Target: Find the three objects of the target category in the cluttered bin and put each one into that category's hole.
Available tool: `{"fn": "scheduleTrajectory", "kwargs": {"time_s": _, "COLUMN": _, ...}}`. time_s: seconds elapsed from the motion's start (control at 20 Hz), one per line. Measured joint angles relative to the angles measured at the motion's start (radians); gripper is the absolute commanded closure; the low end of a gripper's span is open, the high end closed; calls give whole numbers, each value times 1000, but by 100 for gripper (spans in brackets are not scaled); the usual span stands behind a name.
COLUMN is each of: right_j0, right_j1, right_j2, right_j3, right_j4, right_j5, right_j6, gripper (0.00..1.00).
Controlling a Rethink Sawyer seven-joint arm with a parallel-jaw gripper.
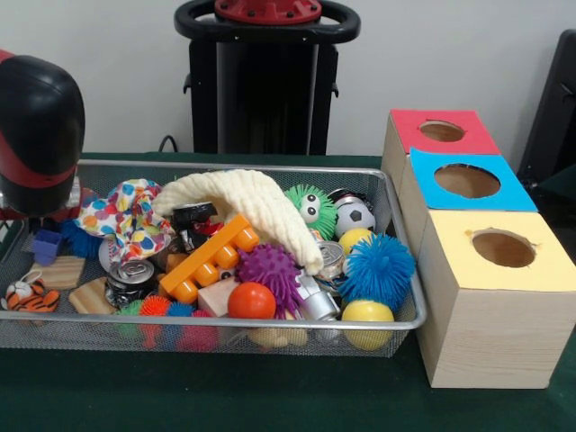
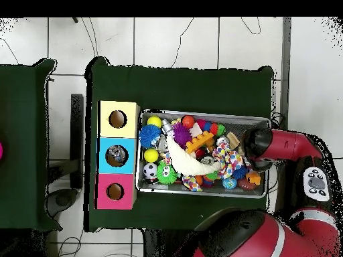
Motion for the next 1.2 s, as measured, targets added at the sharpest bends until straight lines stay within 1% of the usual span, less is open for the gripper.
{"fn": "scheduleTrajectory", "kwargs": {"time_s": 0.2, "right_j0": -23, "right_j1": -21, "right_j2": 24, "right_j3": 24, "right_j4": 28, "right_j5": -47, "right_j6": 0, "gripper": 100}}
{"fn": "scheduleTrajectory", "kwargs": {"time_s": 0.25, "right_j0": -49, "right_j1": -42, "right_j2": 52, "right_j3": 52, "right_j4": 58, "right_j5": -91, "right_j6": 0, "gripper": 100}}
{"fn": "scheduleTrajectory", "kwargs": {"time_s": 0.4, "right_j0": -81, "right_j1": -67, "right_j2": 86, "right_j3": 85, "right_j4": 95, "right_j5": -139, "right_j6": 0, "gripper": 100}}
{"fn": "scheduleTrajectory", "kwargs": {"time_s": 0.55, "right_j0": -132, "right_j1": -116, "right_j2": 140, "right_j3": 142, "right_j4": 161, "right_j5": -209, "right_j6": 0, "gripper": 100}}
{"fn": "scheduleTrajectory", "kwargs": {"time_s": 0.65, "right_j0": -152, "right_j1": -147, "right_j2": 163, "right_j3": 168, "right_j4": 195, "right_j5": -234, "right_j6": 0, "gripper": 100}}
{"fn": "scheduleTrajectory", "kwargs": {"time_s": 0.95, "right_j0": -173, "right_j1": -221, "right_j2": 203, "right_j3": 213, "right_j4": 254, "right_j5": -257, "right_j6": 0, "gripper": 100}}
{"fn": "scheduleTrajectory", "kwargs": {"time_s": 1.2, "right_j0": -216, "right_j1": -290, "right_j2": 276, "right_j3": 273, "right_j4": 303, "right_j5": -317, "right_j6": 0, "gripper": 100}}
